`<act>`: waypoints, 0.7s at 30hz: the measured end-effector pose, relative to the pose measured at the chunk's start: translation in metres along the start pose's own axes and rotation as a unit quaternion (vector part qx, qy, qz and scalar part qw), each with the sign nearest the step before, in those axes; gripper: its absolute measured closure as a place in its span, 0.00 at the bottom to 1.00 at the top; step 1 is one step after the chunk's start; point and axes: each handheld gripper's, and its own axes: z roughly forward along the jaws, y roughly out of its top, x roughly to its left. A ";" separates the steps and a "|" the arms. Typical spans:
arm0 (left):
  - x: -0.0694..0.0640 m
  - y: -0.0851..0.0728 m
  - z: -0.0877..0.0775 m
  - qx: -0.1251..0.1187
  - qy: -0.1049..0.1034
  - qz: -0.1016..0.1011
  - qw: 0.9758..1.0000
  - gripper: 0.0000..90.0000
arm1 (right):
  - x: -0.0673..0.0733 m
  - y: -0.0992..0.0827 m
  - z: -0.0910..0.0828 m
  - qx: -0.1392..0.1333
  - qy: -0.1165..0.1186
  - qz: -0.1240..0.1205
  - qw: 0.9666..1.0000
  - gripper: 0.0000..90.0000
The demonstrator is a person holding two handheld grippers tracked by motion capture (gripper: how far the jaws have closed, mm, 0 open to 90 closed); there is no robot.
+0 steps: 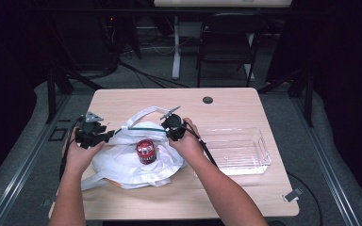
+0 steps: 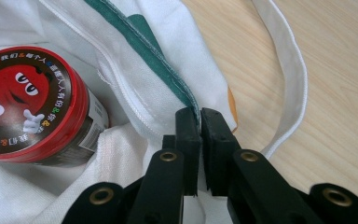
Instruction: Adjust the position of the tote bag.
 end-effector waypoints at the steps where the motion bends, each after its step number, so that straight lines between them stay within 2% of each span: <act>1: 0.002 -0.003 -0.001 0.000 -0.001 -0.003 1.000 0.65 | 0.000 0.000 0.000 0.002 0.001 -0.003 1.000 0.96; 5: 0.007 -0.009 -0.002 0.016 -0.008 -0.007 1.000 0.64 | 0.000 0.000 0.000 0.000 0.001 -0.001 1.000 0.96; 8: 0.007 -0.012 -0.001 0.011 -0.008 -0.003 1.000 0.65 | 0.000 0.000 0.000 0.000 0.001 -0.001 1.000 0.96; 10: 0.006 -0.013 0.000 0.021 -0.013 0.004 1.000 0.67 | -0.001 0.000 0.000 0.001 0.002 -0.003 1.000 0.96; 12: 0.005 -0.015 0.003 0.020 -0.016 0.005 1.000 0.70 | -0.001 0.000 0.000 0.002 0.003 -0.003 1.000 0.96; 17: 0.004 -0.015 0.005 0.032 -0.023 0.005 0.999 0.82 | -0.001 0.000 0.000 0.001 0.003 -0.002 1.000 0.96; 21: 0.002 -0.014 0.008 0.027 -0.013 0.006 1.000 0.92 | -0.001 0.000 -0.001 0.000 0.004 -0.002 1.000 0.96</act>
